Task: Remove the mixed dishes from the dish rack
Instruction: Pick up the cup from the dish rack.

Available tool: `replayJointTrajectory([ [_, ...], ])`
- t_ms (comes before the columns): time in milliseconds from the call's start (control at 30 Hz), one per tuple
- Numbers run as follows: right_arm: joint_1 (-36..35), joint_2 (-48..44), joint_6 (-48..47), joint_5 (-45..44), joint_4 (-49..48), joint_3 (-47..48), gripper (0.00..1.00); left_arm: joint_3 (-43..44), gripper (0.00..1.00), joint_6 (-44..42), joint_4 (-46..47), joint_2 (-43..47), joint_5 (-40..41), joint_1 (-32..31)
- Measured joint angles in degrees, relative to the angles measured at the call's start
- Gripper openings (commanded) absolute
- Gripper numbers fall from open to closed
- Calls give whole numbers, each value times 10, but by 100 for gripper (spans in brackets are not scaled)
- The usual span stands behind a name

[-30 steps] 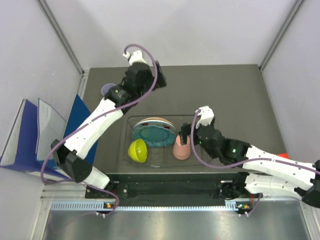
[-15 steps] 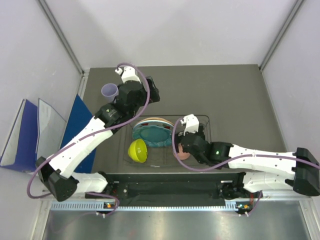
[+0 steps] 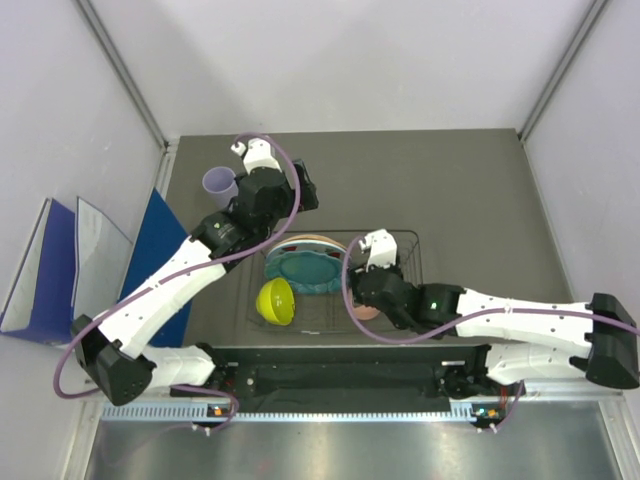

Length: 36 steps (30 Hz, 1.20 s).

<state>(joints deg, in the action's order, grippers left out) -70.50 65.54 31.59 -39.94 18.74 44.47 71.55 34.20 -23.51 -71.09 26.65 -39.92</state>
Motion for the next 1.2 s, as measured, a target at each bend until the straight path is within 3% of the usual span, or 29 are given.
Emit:
replayJointTrajectory([
  [267, -52, -79, -44, -48, 73, 170, 0, 3, 99, -12, 0, 1, 0, 0],
  [433, -46, -158, -127, -126, 21, 254, 0, 19, 99, -11, 7, 1, 0, 0],
  [533, 2, -188, -153, -134, -21, 255, 0, 22, 99, -9, 25, 5, -5, 0],
  [600, 64, -198, -147, -103, -45, 238, 0, 21, 99, -4, 45, 14, -20, 0],
  [733, 251, -217, -86, 64, -106, 155, 0, -10, 98, 26, 123, 52, -95, 12],
  [900, 436, -212, 50, 300, -240, 44, 0, -75, 77, 109, 269, 82, -265, 78],
  [967, 480, -200, 115, 379, -326, -1, 0, -98, 67, 151, 325, 79, -327, 105],
  [1200, 509, -108, 269, 530, -564, -40, 0, -122, 64, 251, 455, 28, -471, 140],
])
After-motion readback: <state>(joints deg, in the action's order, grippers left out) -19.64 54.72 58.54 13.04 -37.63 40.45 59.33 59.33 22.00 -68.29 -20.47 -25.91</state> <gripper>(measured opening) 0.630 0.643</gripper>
